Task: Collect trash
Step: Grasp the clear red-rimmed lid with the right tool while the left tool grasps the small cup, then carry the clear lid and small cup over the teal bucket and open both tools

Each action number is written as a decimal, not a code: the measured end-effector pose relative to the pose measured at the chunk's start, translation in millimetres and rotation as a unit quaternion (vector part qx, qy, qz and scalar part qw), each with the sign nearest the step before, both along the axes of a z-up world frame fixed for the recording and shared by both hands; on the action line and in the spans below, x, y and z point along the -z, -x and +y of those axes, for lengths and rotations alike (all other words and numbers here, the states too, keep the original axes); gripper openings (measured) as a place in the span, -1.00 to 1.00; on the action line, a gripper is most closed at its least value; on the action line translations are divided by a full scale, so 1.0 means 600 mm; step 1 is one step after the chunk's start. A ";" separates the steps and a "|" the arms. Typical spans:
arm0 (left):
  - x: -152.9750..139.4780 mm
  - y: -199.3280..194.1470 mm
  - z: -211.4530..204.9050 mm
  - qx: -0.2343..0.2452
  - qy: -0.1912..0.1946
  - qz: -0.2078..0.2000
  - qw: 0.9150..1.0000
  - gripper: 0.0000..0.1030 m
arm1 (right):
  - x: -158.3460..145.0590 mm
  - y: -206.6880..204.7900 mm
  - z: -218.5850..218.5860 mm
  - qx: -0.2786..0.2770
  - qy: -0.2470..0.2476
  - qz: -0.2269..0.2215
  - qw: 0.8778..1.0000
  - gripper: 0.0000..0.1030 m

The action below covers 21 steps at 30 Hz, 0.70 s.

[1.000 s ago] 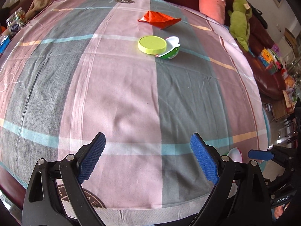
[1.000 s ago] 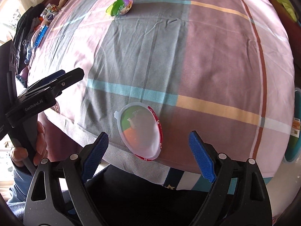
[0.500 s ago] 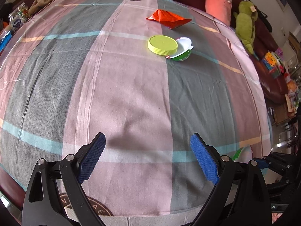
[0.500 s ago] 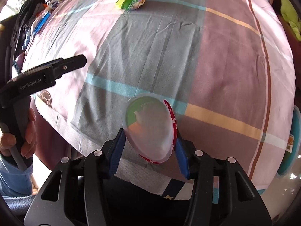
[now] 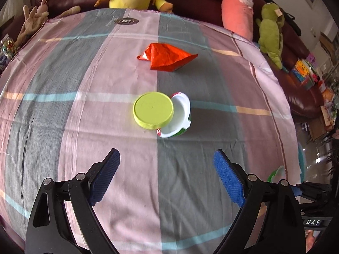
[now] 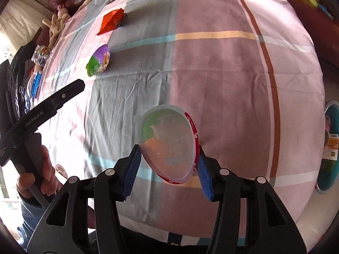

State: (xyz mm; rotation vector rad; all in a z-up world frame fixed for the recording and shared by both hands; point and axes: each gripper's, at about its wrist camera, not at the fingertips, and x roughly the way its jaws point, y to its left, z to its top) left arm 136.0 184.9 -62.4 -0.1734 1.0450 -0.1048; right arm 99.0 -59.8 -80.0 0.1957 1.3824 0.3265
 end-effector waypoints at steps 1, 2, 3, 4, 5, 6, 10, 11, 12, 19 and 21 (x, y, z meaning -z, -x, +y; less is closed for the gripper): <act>-0.002 -0.011 -0.006 0.004 -0.005 -0.002 1.000 0.60 | 0.000 -0.009 -0.006 0.007 -0.005 0.000 1.000 -0.05; -0.003 -0.021 -0.012 0.007 -0.010 -0.002 1.000 0.50 | 0.000 -0.016 -0.008 0.012 -0.010 0.000 1.000 -0.05; -0.002 -0.030 -0.016 0.010 -0.012 -0.001 1.000 0.43 | 0.001 -0.023 -0.012 0.017 -0.014 -0.001 1.000 -0.05; -0.001 -0.039 -0.021 0.013 -0.013 0.000 1.000 0.39 | 0.000 -0.031 -0.013 0.020 -0.017 -0.001 1.000 -0.05; 0.001 -0.047 -0.025 0.016 -0.016 0.001 1.000 0.34 | -0.001 -0.035 -0.019 0.024 -0.021 -0.002 0.999 -0.05; 0.004 -0.054 -0.030 0.018 -0.018 0.003 1.000 0.27 | -0.001 -0.038 -0.024 0.027 -0.025 -0.002 0.999 -0.05; 0.025 -0.073 -0.047 0.029 -0.026 0.021 0.999 -0.25 | 0.006 -0.046 -0.043 0.037 -0.035 0.001 0.999 -0.05; 0.030 -0.075 -0.052 0.034 -0.030 0.024 0.999 -0.67 | 0.010 -0.047 -0.047 0.039 -0.038 0.003 0.998 -0.05; 0.036 -0.077 -0.056 0.039 -0.025 0.031 0.998 -0.81 | 0.014 -0.047 -0.050 0.041 -0.043 0.006 0.998 -0.05; 0.027 -0.047 -0.093 0.069 0.027 0.037 0.997 -0.83 | 0.010 -0.044 -0.087 0.064 -0.057 -0.007 0.996 -0.05; 0.022 -0.036 -0.114 0.084 0.039 0.040 0.995 -0.83 | 0.008 -0.041 -0.103 0.073 -0.063 -0.011 0.995 -0.05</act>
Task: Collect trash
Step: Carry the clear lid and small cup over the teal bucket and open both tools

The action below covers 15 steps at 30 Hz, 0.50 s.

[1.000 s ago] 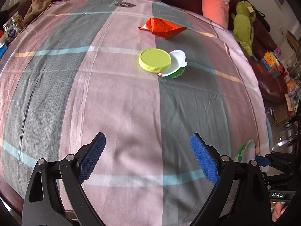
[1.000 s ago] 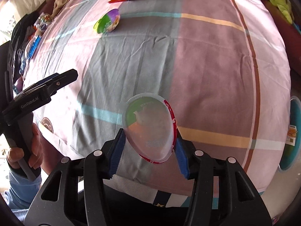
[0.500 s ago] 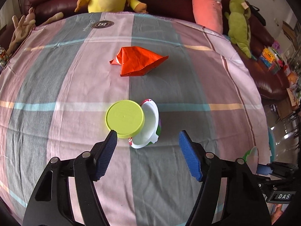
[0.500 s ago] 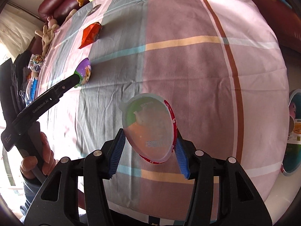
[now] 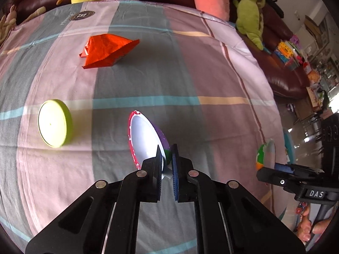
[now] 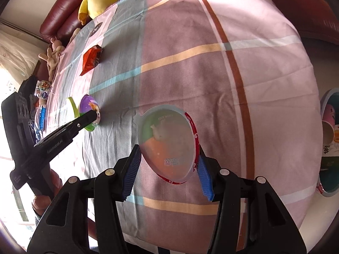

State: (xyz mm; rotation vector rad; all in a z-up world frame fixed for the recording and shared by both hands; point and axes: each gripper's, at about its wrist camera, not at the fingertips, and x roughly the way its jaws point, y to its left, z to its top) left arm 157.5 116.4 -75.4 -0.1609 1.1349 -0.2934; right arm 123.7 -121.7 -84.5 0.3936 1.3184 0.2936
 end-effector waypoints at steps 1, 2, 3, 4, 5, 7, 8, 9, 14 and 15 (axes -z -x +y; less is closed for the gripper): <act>-0.002 0.005 -0.012 0.007 0.001 0.000 1.000 -0.83 | -0.001 0.002 -0.009 0.006 -0.003 -0.001 1.000 -0.05; -0.005 0.010 -0.026 0.014 0.000 -0.001 1.000 -0.83 | -0.001 0.004 -0.018 0.011 -0.006 -0.002 1.000 -0.05; -0.007 0.015 -0.040 0.021 0.000 -0.001 1.000 -0.83 | -0.002 0.007 -0.029 0.017 -0.010 -0.003 1.000 -0.05; -0.009 0.019 -0.054 0.028 -0.002 -0.001 1.000 -0.83 | -0.003 0.010 -0.039 0.022 -0.013 -0.004 1.000 -0.05; -0.011 0.024 -0.068 0.035 -0.005 -0.002 0.999 -0.83 | -0.004 0.013 -0.050 0.028 -0.015 -0.006 0.999 -0.05; -0.015 0.031 -0.098 0.050 -0.012 -0.005 0.999 -0.83 | -0.006 0.021 -0.074 0.041 -0.021 -0.008 0.999 -0.05; -0.016 0.035 -0.111 0.058 -0.012 -0.004 0.998 -0.83 | -0.007 0.025 -0.087 0.047 -0.023 -0.010 0.999 -0.05; -0.019 0.038 -0.126 0.065 -0.014 -0.005 0.998 -0.83 | -0.009 0.030 -0.101 0.054 -0.025 -0.012 0.998 -0.05; -0.033 0.051 -0.197 0.099 -0.021 -0.013 0.995 -0.83 | -0.014 0.050 -0.166 0.089 -0.035 -0.019 0.995 -0.05; -0.036 0.054 -0.211 0.106 -0.022 -0.014 0.994 -0.83 | -0.015 0.054 -0.181 0.096 -0.037 -0.020 0.994 -0.05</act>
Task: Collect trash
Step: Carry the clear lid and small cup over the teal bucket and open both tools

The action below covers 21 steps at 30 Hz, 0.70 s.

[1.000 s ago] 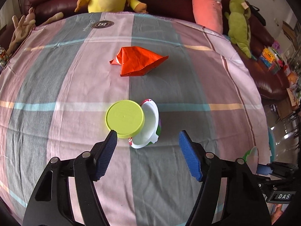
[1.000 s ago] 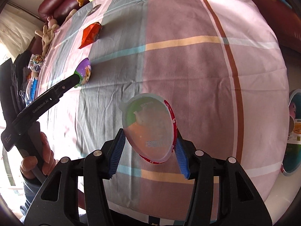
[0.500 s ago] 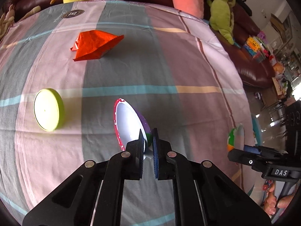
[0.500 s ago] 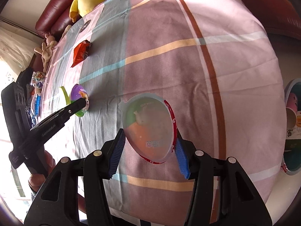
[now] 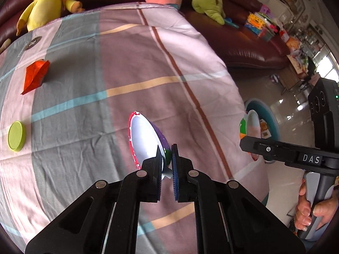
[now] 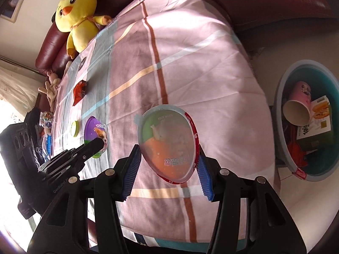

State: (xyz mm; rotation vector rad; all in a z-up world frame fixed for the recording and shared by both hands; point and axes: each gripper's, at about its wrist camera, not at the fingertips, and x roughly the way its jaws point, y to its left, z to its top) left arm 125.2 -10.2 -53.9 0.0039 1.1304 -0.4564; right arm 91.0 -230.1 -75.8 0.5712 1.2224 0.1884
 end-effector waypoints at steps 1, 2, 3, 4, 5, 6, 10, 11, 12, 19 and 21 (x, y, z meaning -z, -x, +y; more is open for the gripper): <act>-0.002 0.002 -0.015 0.006 -0.002 -0.001 1.000 -0.83 | -0.001 0.004 -0.013 0.007 -0.002 -0.001 1.000 -0.05; -0.005 0.004 -0.029 0.013 -0.003 -0.003 1.000 -0.83 | -0.002 0.008 -0.027 0.015 -0.004 -0.004 1.000 -0.05; -0.006 0.007 -0.043 0.019 -0.005 -0.003 1.000 -0.83 | -0.003 0.012 -0.041 0.022 -0.006 -0.006 1.000 -0.05; -0.008 0.009 -0.058 0.025 -0.006 -0.002 1.000 -0.83 | -0.005 0.016 -0.056 0.029 -0.007 -0.009 1.000 -0.05; -0.009 0.011 -0.072 0.031 -0.007 -0.001 0.999 -0.83 | -0.007 0.021 -0.072 0.038 -0.009 -0.012 0.999 -0.05; -0.010 0.013 -0.087 0.038 -0.008 -0.001 0.999 -0.83 | -0.009 0.026 -0.088 0.046 -0.010 -0.016 0.999 -0.05; -0.018 0.025 -0.153 0.072 -0.012 -0.005 0.997 -0.83 | -0.017 0.051 -0.170 0.094 -0.016 -0.029 0.995 -0.05; -0.019 0.028 -0.173 0.080 -0.012 -0.005 0.997 -0.83 | -0.020 0.060 -0.194 0.108 -0.018 -0.032 0.993 -0.05; -0.019 0.030 -0.190 0.088 -0.012 -0.004 0.996 -0.83 | -0.022 0.068 -0.214 0.121 -0.019 -0.035 0.992 -0.05; -0.020 0.046 -0.306 0.142 -0.016 -0.001 0.990 -0.83 | -0.019 0.133 -0.344 0.195 -0.016 -0.041 0.980 -0.05; -0.017 0.053 -0.337 0.156 -0.021 -0.001 0.988 -0.83 | -0.012 0.143 -0.364 0.205 -0.020 -0.038 0.978 -0.05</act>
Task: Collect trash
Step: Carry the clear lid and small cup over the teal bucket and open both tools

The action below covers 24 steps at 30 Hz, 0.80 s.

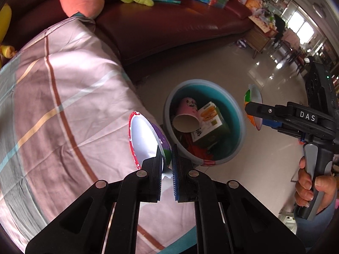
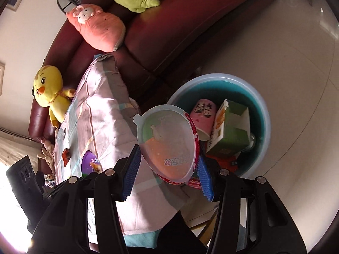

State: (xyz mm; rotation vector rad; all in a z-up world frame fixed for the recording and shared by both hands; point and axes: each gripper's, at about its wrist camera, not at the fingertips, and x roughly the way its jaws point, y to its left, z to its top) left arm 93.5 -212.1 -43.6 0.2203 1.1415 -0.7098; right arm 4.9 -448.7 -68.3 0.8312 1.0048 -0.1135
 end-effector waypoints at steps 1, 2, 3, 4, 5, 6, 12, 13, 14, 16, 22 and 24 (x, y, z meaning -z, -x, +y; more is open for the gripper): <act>0.001 0.003 -0.014 0.007 -0.002 0.001 1.000 -0.83 | 0.004 0.004 -0.009 0.004 -0.004 0.001 1.000 -0.05; 0.003 0.007 -0.026 0.012 -0.004 0.001 1.000 -0.83 | 0.007 0.006 -0.016 0.007 -0.007 0.001 1.000 -0.05; 0.005 0.010 -0.038 0.018 -0.007 0.001 1.000 -0.83 | 0.011 0.008 -0.023 0.009 -0.010 0.002 1.000 -0.05; 0.008 0.013 -0.049 0.022 -0.010 0.002 1.000 -0.83 | 0.014 0.009 -0.027 0.010 -0.012 0.002 1.000 -0.05; 0.011 0.016 -0.061 0.027 -0.014 0.004 1.000 -0.83 | 0.018 0.010 -0.031 0.011 -0.014 0.004 1.000 -0.05; 0.015 0.019 -0.071 0.031 -0.018 0.005 0.999 -0.83 | 0.021 0.012 -0.034 0.011 -0.016 0.005 1.000 -0.05; 0.037 0.031 -0.122 0.052 -0.037 0.016 0.998 -0.83 | 0.042 0.019 -0.048 0.011 -0.026 0.012 1.000 -0.05; 0.040 0.033 -0.129 0.055 -0.040 0.018 0.998 -0.83 | 0.046 0.021 -0.051 0.012 -0.028 0.013 0.999 -0.05; 0.043 0.035 -0.136 0.058 -0.042 0.019 0.997 -0.83 | 0.049 0.023 -0.053 0.013 -0.029 0.014 0.999 -0.05; 0.049 0.038 -0.150 0.064 -0.046 0.022 0.997 -0.83 | 0.055 0.027 -0.061 0.016 -0.032 0.017 0.999 -0.05; 0.071 0.046 -0.186 0.078 -0.054 0.039 0.995 -0.83 | 0.060 0.035 -0.086 0.022 -0.030 0.025 0.999 -0.05; 0.082 0.048 -0.199 0.084 -0.058 0.047 0.994 -0.83 | 0.063 0.034 -0.089 0.020 -0.030 0.029 0.999 -0.04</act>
